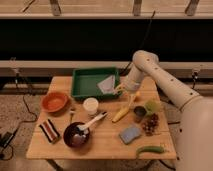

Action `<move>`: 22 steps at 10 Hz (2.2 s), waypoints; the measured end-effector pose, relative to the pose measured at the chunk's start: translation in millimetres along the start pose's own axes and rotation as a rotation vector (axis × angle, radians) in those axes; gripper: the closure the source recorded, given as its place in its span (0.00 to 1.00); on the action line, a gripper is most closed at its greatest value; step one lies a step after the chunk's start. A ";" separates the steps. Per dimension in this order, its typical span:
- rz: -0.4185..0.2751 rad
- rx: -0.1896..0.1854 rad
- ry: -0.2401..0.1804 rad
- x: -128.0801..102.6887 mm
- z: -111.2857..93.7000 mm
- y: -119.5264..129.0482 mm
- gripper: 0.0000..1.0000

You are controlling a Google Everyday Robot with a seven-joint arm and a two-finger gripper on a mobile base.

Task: Place banana in plastic cup

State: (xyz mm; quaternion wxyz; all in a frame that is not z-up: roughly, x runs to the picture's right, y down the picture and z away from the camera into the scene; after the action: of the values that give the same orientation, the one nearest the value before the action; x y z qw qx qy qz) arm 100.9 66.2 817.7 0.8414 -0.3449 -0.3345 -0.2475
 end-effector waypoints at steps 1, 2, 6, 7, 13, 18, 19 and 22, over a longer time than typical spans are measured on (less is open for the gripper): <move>0.006 0.003 -0.005 0.2 1.2 -6.1 0.31; 0.007 0.001 -0.012 -2.0 5.2 -9.5 0.31; 0.003 -0.016 -0.021 -8.7 26.0 -16.9 0.31; 0.003 -0.022 -0.022 -8.5 29.2 -16.2 0.31; 0.017 -0.023 -0.013 1.5 44.7 -12.4 0.31; 0.028 -0.023 0.014 23.6 48.9 -11.4 0.31; 0.027 -0.023 0.022 31.0 50.4 -9.9 0.31; 0.030 -0.031 0.024 49.9 58.9 -3.1 0.31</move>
State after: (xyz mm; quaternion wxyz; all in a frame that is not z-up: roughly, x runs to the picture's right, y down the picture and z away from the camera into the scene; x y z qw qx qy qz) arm 108.4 98.9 887.3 0.8436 -0.3600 -0.3150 -0.2441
